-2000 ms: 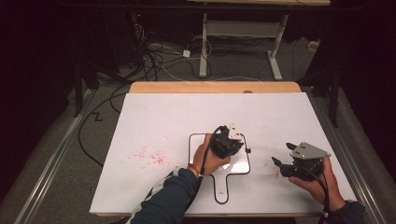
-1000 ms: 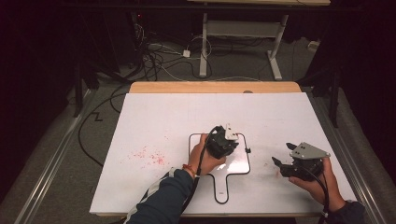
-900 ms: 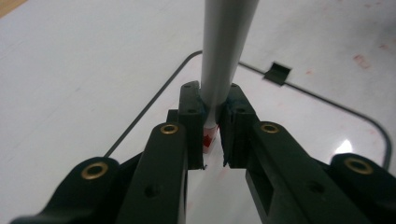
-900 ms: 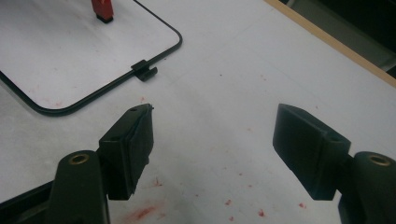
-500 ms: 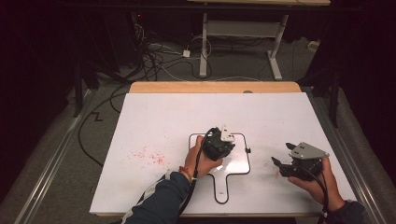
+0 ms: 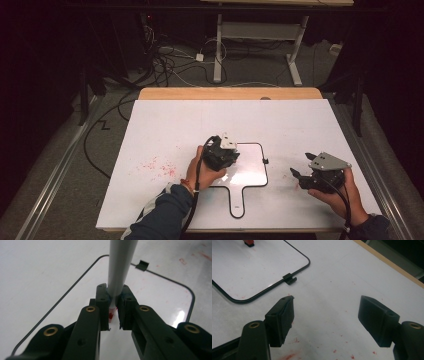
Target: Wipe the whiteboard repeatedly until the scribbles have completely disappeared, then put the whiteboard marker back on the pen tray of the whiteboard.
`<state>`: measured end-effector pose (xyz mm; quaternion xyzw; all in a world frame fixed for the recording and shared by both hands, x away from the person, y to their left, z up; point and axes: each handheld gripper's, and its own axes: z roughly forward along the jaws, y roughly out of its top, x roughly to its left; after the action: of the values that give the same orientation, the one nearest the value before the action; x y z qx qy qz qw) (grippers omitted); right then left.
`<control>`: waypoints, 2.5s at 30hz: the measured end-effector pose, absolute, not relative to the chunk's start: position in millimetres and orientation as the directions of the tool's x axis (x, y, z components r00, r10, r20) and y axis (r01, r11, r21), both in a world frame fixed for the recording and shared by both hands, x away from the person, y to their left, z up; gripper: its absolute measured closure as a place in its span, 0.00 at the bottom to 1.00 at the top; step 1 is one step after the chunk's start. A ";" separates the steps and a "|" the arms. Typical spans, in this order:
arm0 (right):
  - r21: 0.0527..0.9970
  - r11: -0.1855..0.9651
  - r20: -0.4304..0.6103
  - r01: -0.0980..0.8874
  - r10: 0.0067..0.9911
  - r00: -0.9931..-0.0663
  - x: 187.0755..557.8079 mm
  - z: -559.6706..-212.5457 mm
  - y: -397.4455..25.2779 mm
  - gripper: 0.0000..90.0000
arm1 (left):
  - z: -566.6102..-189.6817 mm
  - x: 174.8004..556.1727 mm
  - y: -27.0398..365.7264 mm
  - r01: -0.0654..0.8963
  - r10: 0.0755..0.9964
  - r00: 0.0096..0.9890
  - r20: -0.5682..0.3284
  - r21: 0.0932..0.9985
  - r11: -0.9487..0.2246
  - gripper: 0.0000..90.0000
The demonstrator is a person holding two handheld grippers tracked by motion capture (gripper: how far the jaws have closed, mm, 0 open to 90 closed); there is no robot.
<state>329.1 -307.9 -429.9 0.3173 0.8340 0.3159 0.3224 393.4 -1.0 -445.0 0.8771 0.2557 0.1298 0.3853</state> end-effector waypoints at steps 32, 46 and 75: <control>0.786 0.523 -0.247 0.329 0.754 -0.609 328.1 -421.5 -313.9 0.38 | -443.5 385.8 -38.2 0.296 0.425 0.905 -0.029 0.761 -0.577 0.87; 0.882 0.397 -0.063 0.253 0.633 -0.772 314.9 -402.1 -285.5 0.44 | -431.3 369.3 -49.7 0.247 0.345 0.937 -0.058 0.809 -0.533 0.87; 0.860 0.243 0.227 0.449 0.605 -0.763 356.1 -398.5 -267.7 0.90 | -420.3 343.3 1.5 0.248 0.419 0.908 -0.023 0.834 -0.493 0.31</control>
<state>356.1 -267.7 -398.5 0.3358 0.7848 0.5153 0.0757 343.3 1.5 -420.3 0.8590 0.1942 0.0918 0.4647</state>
